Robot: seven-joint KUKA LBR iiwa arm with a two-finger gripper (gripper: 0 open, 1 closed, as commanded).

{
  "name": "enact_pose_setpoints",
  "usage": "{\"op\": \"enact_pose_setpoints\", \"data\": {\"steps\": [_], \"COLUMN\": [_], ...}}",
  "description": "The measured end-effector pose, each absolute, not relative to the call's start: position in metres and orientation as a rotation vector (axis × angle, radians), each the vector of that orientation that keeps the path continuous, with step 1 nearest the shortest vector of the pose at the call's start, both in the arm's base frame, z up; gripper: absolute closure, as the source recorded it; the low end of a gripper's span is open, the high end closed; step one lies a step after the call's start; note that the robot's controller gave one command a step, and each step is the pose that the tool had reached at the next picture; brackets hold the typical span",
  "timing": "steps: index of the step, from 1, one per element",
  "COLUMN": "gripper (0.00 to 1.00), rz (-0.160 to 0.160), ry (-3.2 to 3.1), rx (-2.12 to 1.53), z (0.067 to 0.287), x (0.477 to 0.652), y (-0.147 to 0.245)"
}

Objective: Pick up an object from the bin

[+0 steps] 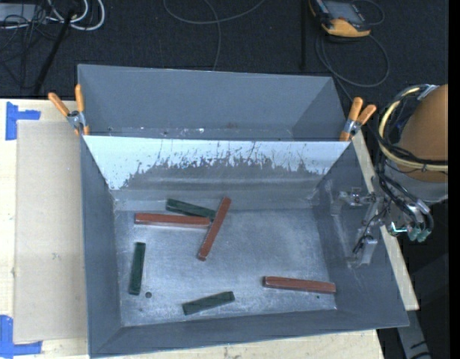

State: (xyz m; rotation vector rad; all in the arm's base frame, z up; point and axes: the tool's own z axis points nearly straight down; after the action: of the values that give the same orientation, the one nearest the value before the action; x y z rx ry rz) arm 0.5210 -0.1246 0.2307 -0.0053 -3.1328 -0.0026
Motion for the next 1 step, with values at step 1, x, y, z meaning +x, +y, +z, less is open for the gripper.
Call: {"op": "enact_pose_setpoints", "data": {"steps": [1], "gripper": [0.0], "rz": [0.0], "ry": [-3.141], "rx": [0.001], "z": [0.2348], "x": [0.5227], "y": [-0.1239]}}
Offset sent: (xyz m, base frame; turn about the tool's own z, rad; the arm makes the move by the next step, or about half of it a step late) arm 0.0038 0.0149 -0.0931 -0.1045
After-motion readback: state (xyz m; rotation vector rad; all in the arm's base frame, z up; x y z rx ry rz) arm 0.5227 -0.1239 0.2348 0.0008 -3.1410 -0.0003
